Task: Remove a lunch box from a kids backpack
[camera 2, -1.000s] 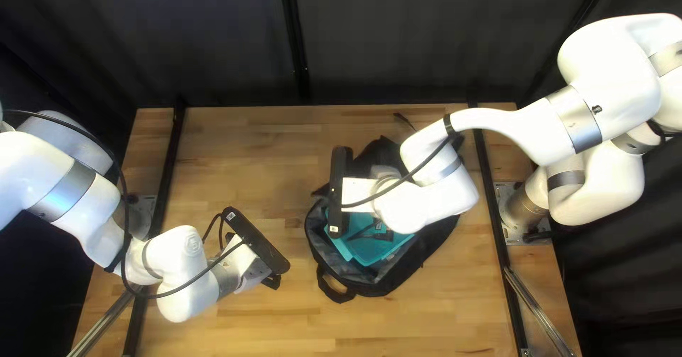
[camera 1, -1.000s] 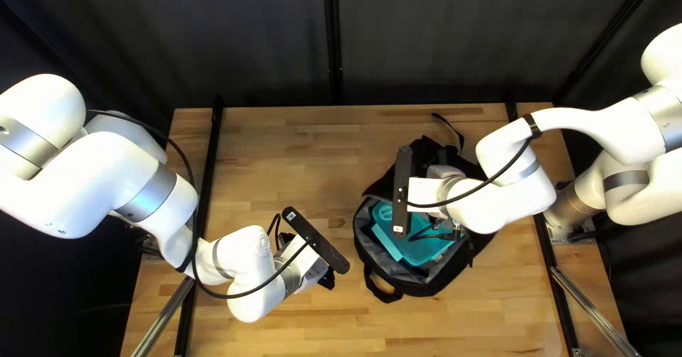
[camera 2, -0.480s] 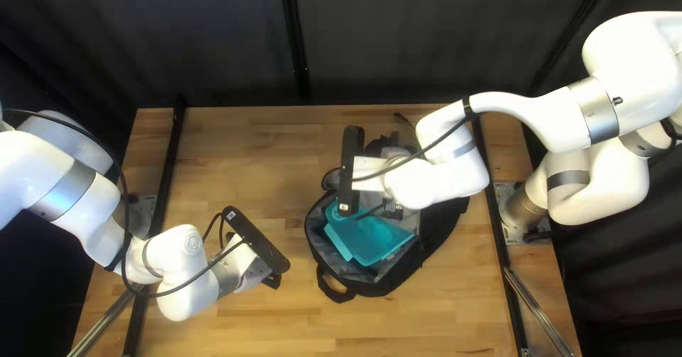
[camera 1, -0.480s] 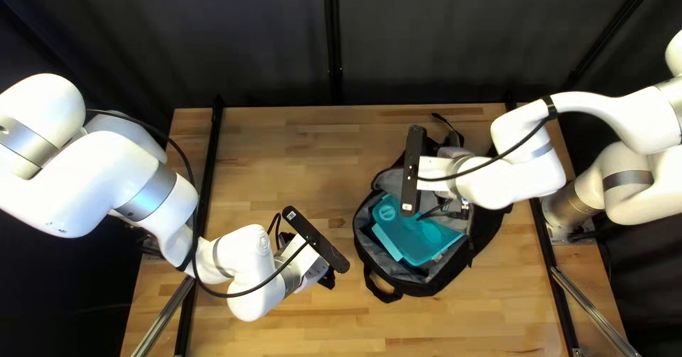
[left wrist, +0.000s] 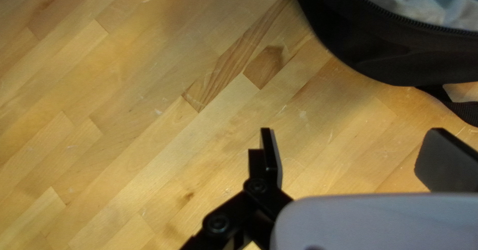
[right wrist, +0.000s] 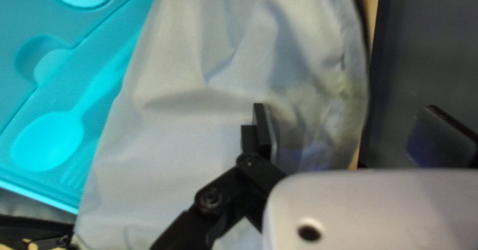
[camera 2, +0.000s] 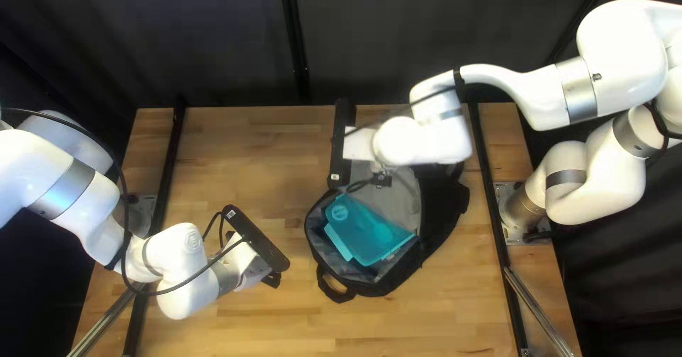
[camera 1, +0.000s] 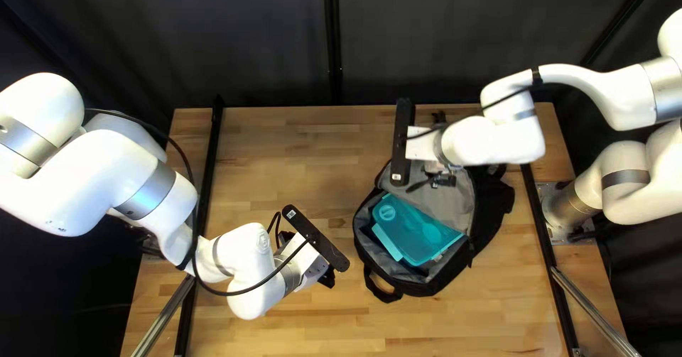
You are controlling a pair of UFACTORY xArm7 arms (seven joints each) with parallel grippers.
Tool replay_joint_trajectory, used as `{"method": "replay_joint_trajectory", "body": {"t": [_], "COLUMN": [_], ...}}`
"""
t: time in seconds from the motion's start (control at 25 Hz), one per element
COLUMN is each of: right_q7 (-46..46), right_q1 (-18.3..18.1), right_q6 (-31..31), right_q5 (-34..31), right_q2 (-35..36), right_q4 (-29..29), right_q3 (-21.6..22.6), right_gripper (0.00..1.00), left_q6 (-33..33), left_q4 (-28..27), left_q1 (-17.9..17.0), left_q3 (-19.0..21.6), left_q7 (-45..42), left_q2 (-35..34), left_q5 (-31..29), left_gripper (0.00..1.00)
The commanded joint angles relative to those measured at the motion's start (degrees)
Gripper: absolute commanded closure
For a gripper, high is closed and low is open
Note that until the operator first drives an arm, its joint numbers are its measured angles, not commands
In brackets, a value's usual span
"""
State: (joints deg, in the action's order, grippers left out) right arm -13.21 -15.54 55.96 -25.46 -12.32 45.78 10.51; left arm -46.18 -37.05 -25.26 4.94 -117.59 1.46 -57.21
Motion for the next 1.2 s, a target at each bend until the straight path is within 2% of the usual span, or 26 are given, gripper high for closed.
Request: {"method": "replay_joint_trajectory", "body": {"t": [0.04, 0.44, 0.84, 0.96, 1.08, 1.2], "right_q7": [1.2, 0.3, -0.4, -0.4, -0.5, -0.6], "right_q1": [-0.4, -1.3, -1.5, -1.5, -1.6, -1.5], "right_q6": [-0.9, -3.9, -5.1, -5.4, -6.1, -6.3], "right_q5": [0.8, 1.2, 1.5, 1.5, 1.3, 1.3], "right_q2": [-0.7, -2.7, -2.2, -2.4, -2.4, -2.4], "right_q4": [-2.0, -8.0, -8.6, -8.9, -9.5, -9.6], "right_q3": [-1.0, -2.5, -2.7, -2.8, -2.8, -2.7], "right_gripper": [1.00, 1.00, 1.00, 1.00, 1.00, 1.00], "left_q6": [0.1, 0.2, 1.6, 3.1, 5.7, 8.7], "left_q4": [0.3, -1.5, -8.6, -11.2, -16.1, -18.5], "left_q1": [-0.1, 0.1, 2.3, 3.2, 4.5, 5.9], "left_q3": [0.1, 0.0, -2.0, -2.7, -3.7, -4.6], "left_q7": [-0.6, 1.3, 12.4, 14.5, 16.3, 16.8], "left_q2": [0.0, 0.5, 1.5, 3.3, 8.6, 12.4], "left_q5": [-0.2, 0.3, 1.4, 1.0, 0.3, -0.3], "left_gripper": [0.00, 0.00, 0.00, 0.00, 0.00, 0.00]}}
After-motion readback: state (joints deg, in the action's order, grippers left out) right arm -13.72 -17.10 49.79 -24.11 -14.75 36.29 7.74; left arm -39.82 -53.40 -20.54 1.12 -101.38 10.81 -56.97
